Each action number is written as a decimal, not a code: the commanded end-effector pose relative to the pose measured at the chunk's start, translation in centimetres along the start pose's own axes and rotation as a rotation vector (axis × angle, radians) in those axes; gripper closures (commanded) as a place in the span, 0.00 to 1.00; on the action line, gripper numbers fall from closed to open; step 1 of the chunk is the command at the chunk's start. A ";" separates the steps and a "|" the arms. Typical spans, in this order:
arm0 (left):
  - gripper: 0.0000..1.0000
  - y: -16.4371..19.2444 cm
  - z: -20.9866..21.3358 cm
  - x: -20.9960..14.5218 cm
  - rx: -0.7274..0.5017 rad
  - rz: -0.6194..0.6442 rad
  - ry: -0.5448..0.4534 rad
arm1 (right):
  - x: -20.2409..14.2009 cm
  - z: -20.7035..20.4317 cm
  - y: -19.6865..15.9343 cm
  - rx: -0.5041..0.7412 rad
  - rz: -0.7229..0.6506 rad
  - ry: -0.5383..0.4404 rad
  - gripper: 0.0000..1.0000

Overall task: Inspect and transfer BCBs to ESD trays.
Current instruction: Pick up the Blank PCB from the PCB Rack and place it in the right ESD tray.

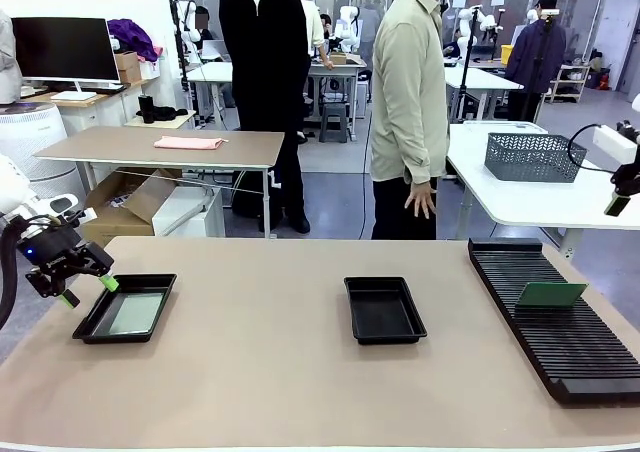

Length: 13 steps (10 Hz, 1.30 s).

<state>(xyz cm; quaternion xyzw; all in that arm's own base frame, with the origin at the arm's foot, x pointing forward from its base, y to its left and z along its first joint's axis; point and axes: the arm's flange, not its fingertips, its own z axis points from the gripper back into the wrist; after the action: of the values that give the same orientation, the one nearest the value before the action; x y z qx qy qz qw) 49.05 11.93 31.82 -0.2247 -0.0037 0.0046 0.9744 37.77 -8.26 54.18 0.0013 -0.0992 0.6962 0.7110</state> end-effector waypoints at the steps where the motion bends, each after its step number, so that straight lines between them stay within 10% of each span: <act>1: 0.00 0.1 0.1 0.0 0.000 -0.004 -0.005 | -0.8 -2.0 -0.2 -0.039 0.029 -0.021 0.00; 13: 0.00 0.1 0.1 0.0 0.000 -0.004 -0.005 | 0.3 -12.5 -3.3 -0.111 0.070 0.038 0.00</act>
<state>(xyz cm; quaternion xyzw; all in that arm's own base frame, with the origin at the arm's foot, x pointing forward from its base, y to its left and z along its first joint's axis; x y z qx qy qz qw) 49.05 11.93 31.82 -0.2247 -0.0038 0.0045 0.9744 42.42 -6.30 43.52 -0.0489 -0.1133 0.7060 0.6973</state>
